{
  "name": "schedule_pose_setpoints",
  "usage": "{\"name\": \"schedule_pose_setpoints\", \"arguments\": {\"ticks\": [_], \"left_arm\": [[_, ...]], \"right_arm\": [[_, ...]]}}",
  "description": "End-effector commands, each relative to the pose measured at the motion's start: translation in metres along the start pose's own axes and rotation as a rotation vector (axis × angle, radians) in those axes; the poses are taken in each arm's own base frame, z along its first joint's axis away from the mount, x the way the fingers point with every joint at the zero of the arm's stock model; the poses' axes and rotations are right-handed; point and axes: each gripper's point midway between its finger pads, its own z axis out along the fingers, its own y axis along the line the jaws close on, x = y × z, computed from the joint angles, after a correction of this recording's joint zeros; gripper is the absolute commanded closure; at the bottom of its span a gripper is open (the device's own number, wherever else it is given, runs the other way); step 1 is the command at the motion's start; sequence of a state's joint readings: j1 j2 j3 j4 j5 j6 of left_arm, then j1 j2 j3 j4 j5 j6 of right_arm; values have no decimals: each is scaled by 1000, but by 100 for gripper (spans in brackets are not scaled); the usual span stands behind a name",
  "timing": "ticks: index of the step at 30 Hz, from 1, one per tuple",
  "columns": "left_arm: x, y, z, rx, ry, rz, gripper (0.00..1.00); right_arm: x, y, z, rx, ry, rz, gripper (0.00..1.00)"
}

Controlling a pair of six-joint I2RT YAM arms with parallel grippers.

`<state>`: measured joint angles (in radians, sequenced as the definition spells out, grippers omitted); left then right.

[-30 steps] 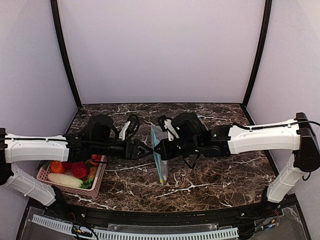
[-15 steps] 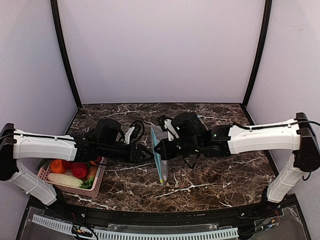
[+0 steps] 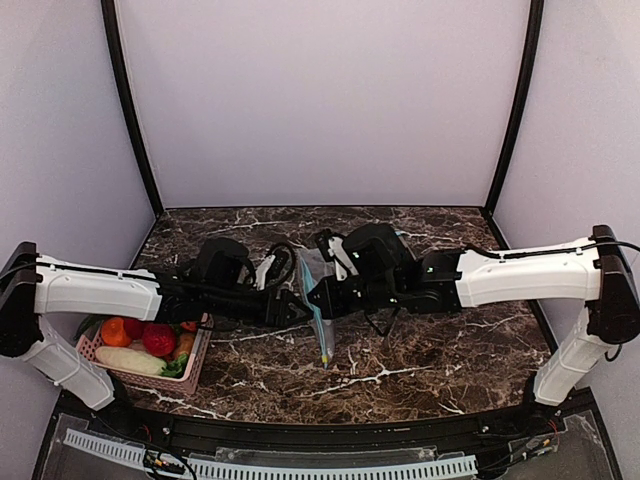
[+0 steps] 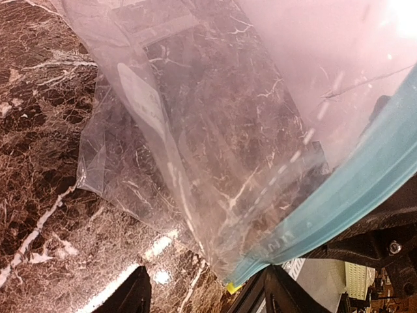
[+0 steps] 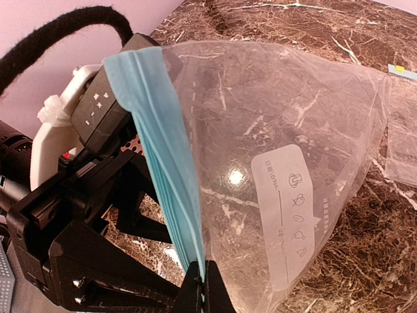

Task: Place the food in the zip-top bag and seal the zipper
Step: Pass from the right arm to the left

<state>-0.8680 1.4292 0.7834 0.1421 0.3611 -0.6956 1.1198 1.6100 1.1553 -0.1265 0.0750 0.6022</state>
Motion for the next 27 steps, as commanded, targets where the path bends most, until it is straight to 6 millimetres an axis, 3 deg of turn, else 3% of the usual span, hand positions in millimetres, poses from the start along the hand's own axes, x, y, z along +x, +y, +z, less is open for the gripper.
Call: {"name": "schedule_pose_setpoints", "arguments": {"ticks": [1, 9, 16, 27], "left_arm": [[-9, -15, -1, 40, -18, 14, 40], [-13, -21, -6, 65, -48, 26, 37], [-13, -15, -4, 35, -48, 16, 37], [-15, 28, -10, -194, -97, -2, 59]], "right_arm": [[-17, 18, -7, -48, -49, -6, 100], [-14, 17, -4, -46, -40, -4, 100], [-16, 19, -5, -51, -43, -5, 100], [-12, 18, -5, -51, -35, 0, 100]]}}
